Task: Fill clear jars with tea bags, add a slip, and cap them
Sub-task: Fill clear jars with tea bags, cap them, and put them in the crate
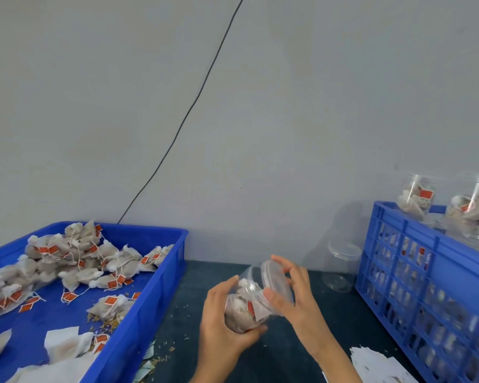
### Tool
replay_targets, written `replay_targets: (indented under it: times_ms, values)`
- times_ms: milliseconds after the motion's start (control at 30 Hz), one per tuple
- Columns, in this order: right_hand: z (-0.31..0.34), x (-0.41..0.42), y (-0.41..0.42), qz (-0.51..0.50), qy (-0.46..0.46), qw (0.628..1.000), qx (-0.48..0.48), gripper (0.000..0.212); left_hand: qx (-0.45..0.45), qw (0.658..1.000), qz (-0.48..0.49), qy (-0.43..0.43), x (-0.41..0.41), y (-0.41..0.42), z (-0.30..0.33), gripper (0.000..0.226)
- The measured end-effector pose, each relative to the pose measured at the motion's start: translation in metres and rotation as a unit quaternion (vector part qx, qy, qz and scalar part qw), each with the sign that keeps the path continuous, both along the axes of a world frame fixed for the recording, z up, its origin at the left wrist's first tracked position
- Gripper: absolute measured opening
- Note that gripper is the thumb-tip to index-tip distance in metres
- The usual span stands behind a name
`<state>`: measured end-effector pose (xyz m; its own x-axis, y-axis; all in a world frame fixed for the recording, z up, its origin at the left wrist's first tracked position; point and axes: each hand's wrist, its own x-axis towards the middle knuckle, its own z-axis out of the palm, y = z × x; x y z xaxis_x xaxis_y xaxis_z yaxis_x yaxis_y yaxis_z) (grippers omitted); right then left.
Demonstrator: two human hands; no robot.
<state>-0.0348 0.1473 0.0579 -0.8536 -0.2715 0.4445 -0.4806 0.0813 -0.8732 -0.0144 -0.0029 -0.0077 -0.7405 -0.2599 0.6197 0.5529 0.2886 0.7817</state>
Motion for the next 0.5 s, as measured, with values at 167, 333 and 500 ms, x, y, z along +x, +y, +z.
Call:
replay_targets:
  times_ms: [167, 333, 500]
  values:
    - [-0.019, -0.001, -0.016, -0.065, 0.015, 0.99, 0.128, 0.062, -0.074, 0.997, 0.022, -0.003, 0.0, -0.008, -0.018, 0.096]
    - [-0.022, -0.005, -0.023, -0.099, -0.012, 0.994, 0.036, 0.056, 0.17, 0.974, -0.105, -0.107, 0.005, -0.013, -0.018, 0.113]
    - [-0.024, -0.003, -0.028, -0.064, -0.035, 0.997, 0.035, 0.056, 0.318, 0.903, -0.241, -0.157, 0.006, -0.016, -0.018, 0.097]
